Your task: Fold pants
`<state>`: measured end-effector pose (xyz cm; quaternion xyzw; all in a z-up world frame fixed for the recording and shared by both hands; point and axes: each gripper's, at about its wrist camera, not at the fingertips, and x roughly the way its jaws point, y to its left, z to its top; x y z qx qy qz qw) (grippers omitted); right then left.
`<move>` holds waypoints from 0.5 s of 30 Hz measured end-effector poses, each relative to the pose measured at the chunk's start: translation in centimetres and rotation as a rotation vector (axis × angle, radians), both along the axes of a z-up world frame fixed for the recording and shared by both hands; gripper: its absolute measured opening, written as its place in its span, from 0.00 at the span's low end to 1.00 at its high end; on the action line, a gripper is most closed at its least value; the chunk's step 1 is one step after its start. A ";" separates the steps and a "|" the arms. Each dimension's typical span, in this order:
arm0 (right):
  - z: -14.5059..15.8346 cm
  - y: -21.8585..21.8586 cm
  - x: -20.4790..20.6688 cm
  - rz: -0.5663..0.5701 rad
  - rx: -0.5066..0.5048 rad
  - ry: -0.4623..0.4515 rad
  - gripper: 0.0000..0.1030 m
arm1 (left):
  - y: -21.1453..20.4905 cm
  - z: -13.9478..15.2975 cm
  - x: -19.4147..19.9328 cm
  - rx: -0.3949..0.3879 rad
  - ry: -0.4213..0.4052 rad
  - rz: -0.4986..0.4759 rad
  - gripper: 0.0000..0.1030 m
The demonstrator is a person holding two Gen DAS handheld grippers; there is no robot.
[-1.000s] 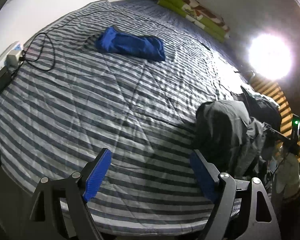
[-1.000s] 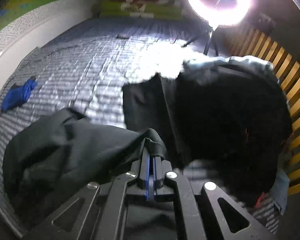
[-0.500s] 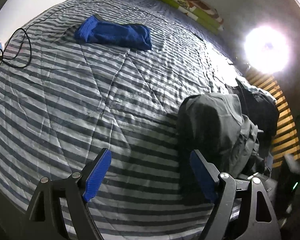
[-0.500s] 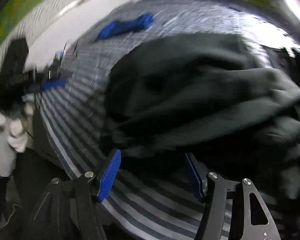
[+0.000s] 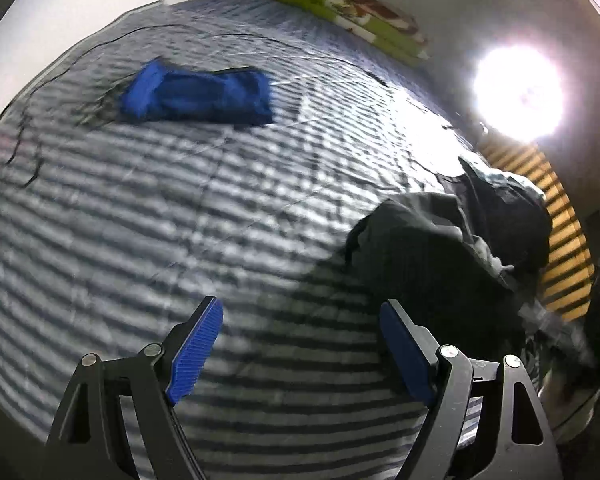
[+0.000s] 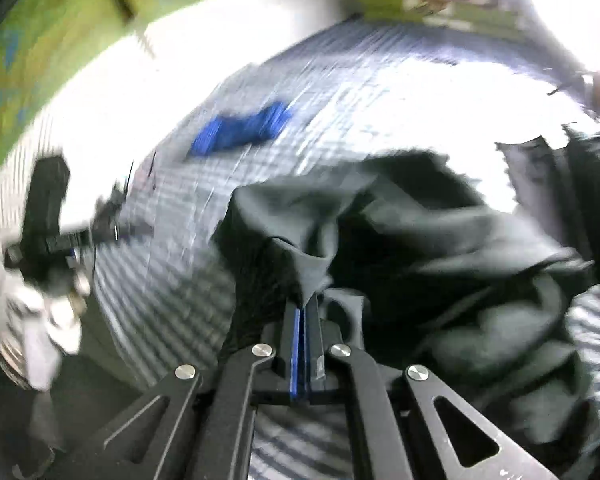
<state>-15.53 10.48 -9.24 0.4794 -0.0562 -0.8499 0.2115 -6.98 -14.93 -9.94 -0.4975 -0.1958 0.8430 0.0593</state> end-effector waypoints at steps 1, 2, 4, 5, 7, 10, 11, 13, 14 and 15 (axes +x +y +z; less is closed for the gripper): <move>0.9 1.5 -0.7 -0.026 -0.004 0.015 0.01 | 0.9 0.1 -0.6 -0.005 0.004 -0.021 0.81; 1.4 2.6 -1.4 -0.048 -0.010 0.022 0.01 | 1.9 0.3 -1.4 -0.011 0.010 -0.047 0.81; 2.3 5.2 -3.4 -0.098 -0.033 0.029 0.01 | 4.2 0.8 -2.9 -0.033 0.028 -0.096 0.81; 2.6 6.4 -4.5 -0.117 -0.041 0.037 0.01 | 5.3 1.0 -3.8 -0.043 0.036 -0.118 0.81; 3.2 9.1 -7.4 -0.171 -0.036 0.056 0.01 | 7.6 1.1 -5.9 -0.048 0.043 -0.159 0.81; 2.7 12.6 -12.8 -0.255 0.024 0.077 0.01 | 10.2 1.0 -8.7 -0.048 0.041 -0.185 0.81; 2.2 13.3 -14.5 -0.284 0.066 0.071 0.02 | 10.7 0.9 -9.4 -0.050 0.041 -0.190 0.81; 0.6 15.6 -18.2 -0.376 0.146 0.026 0.07 | 11.9 0.6 -11.0 -0.057 0.040 -0.200 0.81; 0.2 16.7 -18.8 -0.413 0.161 0.014 0.08 | 12.6 0.4 -11.7 -0.060 0.040 -0.209 0.81; -0.1 17.0 -18.9 -0.430 0.159 0.013 0.12 | 13.0 0.1 -12.5 -0.068 0.039 -0.215 0.81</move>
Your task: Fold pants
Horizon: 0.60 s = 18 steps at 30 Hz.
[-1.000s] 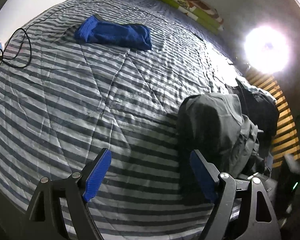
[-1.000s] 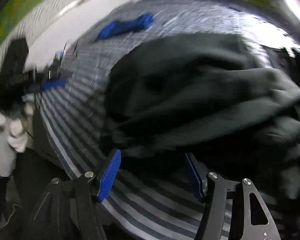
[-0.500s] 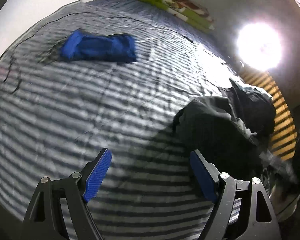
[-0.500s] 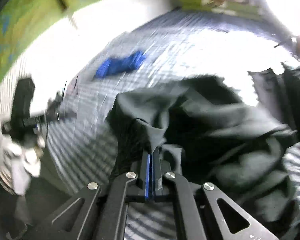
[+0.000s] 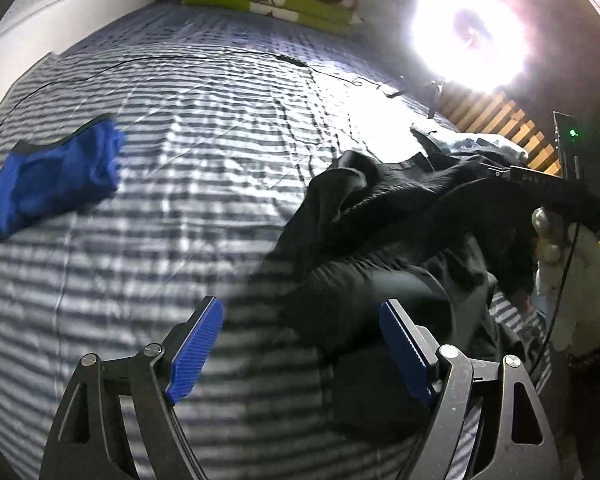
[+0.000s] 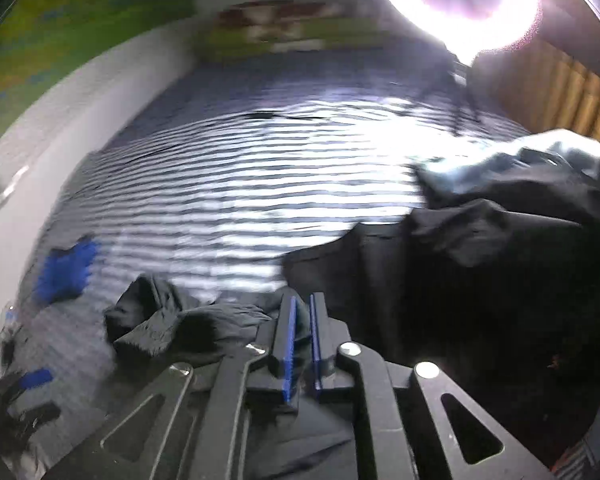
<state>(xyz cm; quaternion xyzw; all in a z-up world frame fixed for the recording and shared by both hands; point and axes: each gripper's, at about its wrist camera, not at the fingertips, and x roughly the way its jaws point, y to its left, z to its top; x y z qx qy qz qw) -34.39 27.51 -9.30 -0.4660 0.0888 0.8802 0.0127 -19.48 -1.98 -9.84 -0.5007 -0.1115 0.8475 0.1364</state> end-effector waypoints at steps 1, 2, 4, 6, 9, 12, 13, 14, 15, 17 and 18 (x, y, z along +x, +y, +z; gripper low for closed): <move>-0.2 0.8 0.2 -0.007 -0.029 0.012 0.26 | 0.3 -0.5 -0.8 -0.006 -0.005 -0.003 0.81; -0.3 1.4 0.5 -0.006 -0.057 0.023 0.34 | 0.4 -1.0 -1.4 -0.006 -0.009 -0.003 0.81; -0.6 2.2 2.1 -0.021 -0.113 0.051 0.52 | 0.3 -2.4 -2.6 0.005 -0.033 0.009 0.81; -1.7 2.3 3.3 0.004 -0.191 0.043 0.53 | 0.3 -4.1 -3.7 0.031 -0.070 0.018 0.81; -4.3 0.3 3.5 0.074 -0.193 -0.024 0.53 | -0.2 -6.1 -4.3 0.042 -0.099 0.031 0.81; -6.5 -1.7 2.2 0.103 -0.092 -0.056 0.54 | -0.4 -7.0 -4.3 0.059 -0.105 0.041 0.81; -7.3 -2.4 1.6 0.111 -0.086 -0.071 0.54 | -0.5 -7.0 -4.4 0.057 -0.104 0.041 0.81; -7.9 -3.0 1.3 0.125 -0.092 -0.083 0.54 | -0.6 -7.0 -4.3 0.052 -0.102 0.042 0.81; -8.5 -3.4 1.0 0.140 -0.096 -0.091 0.54 | -0.8 -7.0 -4.2 0.044 -0.099 0.046 0.81; -9.4 -4.3 0.3 0.170 -0.105 -0.087 0.39 | -1.3 -6.7 -4.0 0.036 -0.094 0.053 0.81; -9.4 -4.3 0.3 0.175 -0.118 -0.087 0.03 | -1.7 -6.5 -4.0 0.033 -0.089 0.060 0.81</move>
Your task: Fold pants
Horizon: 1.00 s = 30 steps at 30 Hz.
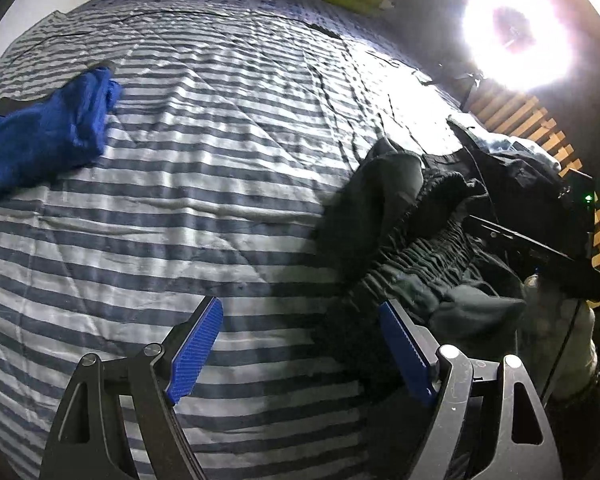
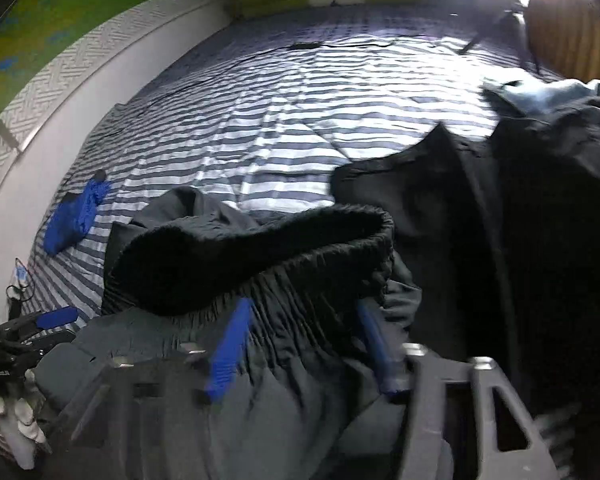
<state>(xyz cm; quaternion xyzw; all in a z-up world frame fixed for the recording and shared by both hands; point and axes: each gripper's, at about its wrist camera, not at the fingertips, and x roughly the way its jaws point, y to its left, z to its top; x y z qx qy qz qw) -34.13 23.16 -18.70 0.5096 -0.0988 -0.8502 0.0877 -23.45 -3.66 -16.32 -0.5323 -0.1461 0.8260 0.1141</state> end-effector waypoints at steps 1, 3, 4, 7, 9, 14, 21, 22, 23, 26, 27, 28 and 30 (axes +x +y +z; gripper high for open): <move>0.0 0.3 -0.1 0.009 -0.059 -0.021 0.00 | -0.3 0.2 0.0 -0.003 0.005 0.005 0.81; 0.8 1.6 0.6 -0.016 -0.113 -0.001 0.00 | -1.0 0.7 0.1 -0.005 0.016 0.015 0.81; 1.9 2.4 1.4 -0.028 -0.119 0.030 0.00 | -1.1 1.0 0.1 -0.004 0.020 0.017 0.81; 5.0 5.6 3.9 -0.065 -0.143 0.103 0.00 | -1.1 1.5 0.1 0.002 0.030 0.004 0.81; 6.3 6.8 5.2 -0.085 -0.133 0.129 0.01 | -0.5 1.5 0.1 -0.005 0.032 -0.006 0.81; 5.8 4.4 5.5 -0.011 -0.126 0.047 0.46 | 1.0 1.1 0.3 0.017 0.029 -0.013 0.81; 3.4 -5.2 4.0 0.190 -0.203 -0.024 0.55 | 0.2 1.2 1.2 -0.017 0.035 0.008 0.81; 3.1 -7.1 3.8 0.235 -0.214 -0.044 0.57 | -0.3 1.3 1.2 -0.016 0.034 0.018 0.81; 2.6 -8.4 3.8 0.269 -0.209 -0.058 0.57 | -0.8 1.3 1.3 -0.015 0.033 0.030 0.81; 1.4 -11.6 4.1 0.321 -0.058 -0.052 0.44 | -2.4 1.4 1.4 -0.014 0.028 0.064 0.81; 1.0 -11.5 4.3 0.318 -0.033 -0.060 0.13 | -2.8 1.5 1.5 -0.013 0.027 0.071 0.81; 0.9 -10.8 4.3 0.308 -0.061 -0.074 0.02 | -3.1 1.6 1.6 -0.013 0.027 0.070 0.81; 1.6 -7.3 5.2 0.239 -0.143 -0.055 0.02 | -3.3 1.9 1.8 -0.022 0.033 0.060 0.81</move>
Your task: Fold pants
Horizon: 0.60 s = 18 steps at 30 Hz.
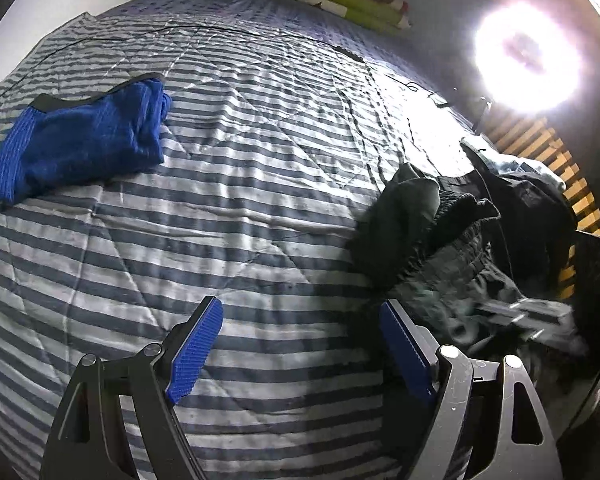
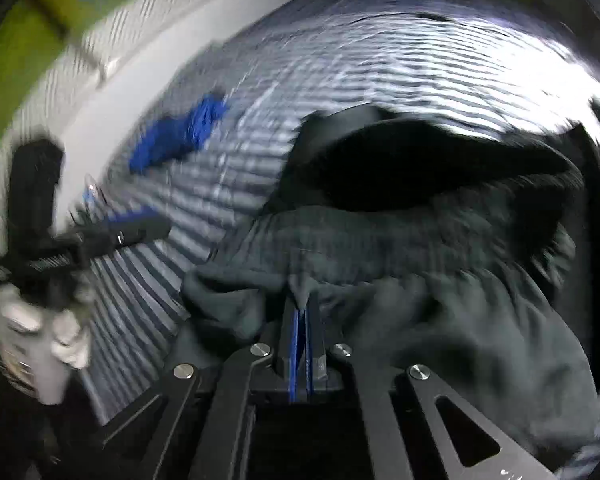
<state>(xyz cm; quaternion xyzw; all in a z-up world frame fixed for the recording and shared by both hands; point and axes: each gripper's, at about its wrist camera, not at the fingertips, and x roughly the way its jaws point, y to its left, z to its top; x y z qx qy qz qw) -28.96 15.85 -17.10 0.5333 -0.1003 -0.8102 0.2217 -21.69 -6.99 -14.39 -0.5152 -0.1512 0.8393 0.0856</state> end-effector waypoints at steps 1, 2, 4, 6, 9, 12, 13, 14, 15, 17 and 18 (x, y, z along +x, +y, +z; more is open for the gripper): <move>0.5 1.6 0.5 -0.029 -0.013 0.013 0.02 | 0.0 0.1 0.0 -0.001 0.001 -0.004 0.81; 1.2 3.4 1.3 -0.062 -0.027 0.027 0.02 | 0.2 0.1 0.1 0.001 0.002 -0.012 0.81; 3.0 7.9 3.4 -0.139 -0.074 0.052 0.02 | 1.0 0.2 -0.1 0.009 0.003 -0.036 0.81; 4.6 11.8 5.5 -0.214 -0.074 0.087 0.02 | 2.5 0.2 -0.4 0.010 0.004 -0.075 0.81; 6.5 17.6 8.7 -0.344 -0.053 0.121 0.02 | 5.6 0.0 -1.1 0.005 0.008 -0.143 0.81; 6.8 22.1 11.0 -0.451 -0.029 0.128 0.02 | 9.1 0.2 -2.3 0.010 0.018 -0.202 0.81; 6.5 23.6 11.4 -0.483 -0.027 0.118 0.02 | 10.1 0.3 -2.6 0.008 0.024 -0.216 0.81; 6.1 24.5 11.6 -0.504 -0.031 0.105 0.02 | 11.1 0.3 -3.1 0.003 0.029 -0.230 0.81; 5.6 25.3 11.7 -0.518 -0.038 0.092 0.02 | 12.1 0.4 -3.6 -0.006 0.033 -0.242 0.81; 4.7 26.3 11.5 -0.526 -0.038 0.071 0.02 | 14.0 0.9 -4.8 -0.013 0.047 -0.272 0.82; 4.3 26.6 11.5 -0.532 -0.024 0.068 0.02 | 15.0 1.2 -5.5 -0.018 0.058 -0.289 0.82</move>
